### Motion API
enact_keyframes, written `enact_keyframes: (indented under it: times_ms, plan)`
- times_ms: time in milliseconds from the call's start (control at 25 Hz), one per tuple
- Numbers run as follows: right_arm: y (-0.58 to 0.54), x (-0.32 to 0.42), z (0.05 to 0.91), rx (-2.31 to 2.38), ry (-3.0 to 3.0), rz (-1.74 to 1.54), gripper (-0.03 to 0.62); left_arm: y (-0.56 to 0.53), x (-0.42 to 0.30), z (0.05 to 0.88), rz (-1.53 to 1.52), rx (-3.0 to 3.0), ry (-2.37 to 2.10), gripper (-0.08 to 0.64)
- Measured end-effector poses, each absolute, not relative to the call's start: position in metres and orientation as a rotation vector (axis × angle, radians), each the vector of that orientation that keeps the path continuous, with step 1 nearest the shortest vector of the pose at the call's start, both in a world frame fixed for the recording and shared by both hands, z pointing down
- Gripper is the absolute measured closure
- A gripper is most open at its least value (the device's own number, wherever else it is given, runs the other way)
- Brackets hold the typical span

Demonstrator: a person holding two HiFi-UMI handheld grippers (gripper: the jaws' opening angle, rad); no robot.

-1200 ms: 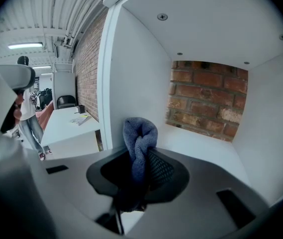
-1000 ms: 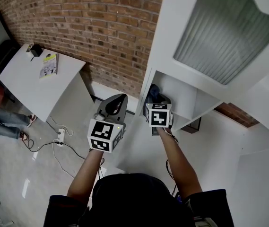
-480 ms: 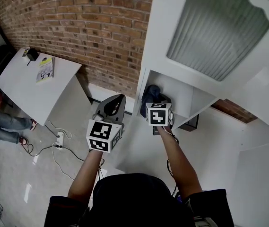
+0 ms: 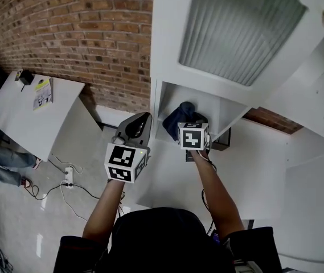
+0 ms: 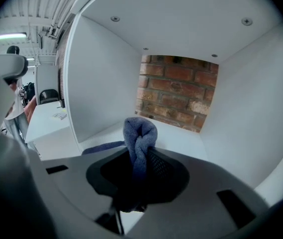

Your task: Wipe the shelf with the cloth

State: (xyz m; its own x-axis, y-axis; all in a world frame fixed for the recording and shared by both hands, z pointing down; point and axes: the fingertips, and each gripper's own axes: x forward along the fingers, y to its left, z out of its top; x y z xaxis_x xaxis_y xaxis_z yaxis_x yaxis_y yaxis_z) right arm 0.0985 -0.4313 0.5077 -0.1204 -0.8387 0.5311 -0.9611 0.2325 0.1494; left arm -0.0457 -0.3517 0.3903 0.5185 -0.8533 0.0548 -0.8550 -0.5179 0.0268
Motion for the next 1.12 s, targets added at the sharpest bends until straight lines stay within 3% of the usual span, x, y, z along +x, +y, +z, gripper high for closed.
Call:
enact_keyframes:
  times_ms: [1120]
  plan:
    - [-0.417, 0.181, 0.512, 1.846, -1.844, 0.399, 0.502, -0.355, 0.042, 0.393, 0.106, 2.870, -1.217, 0.543]
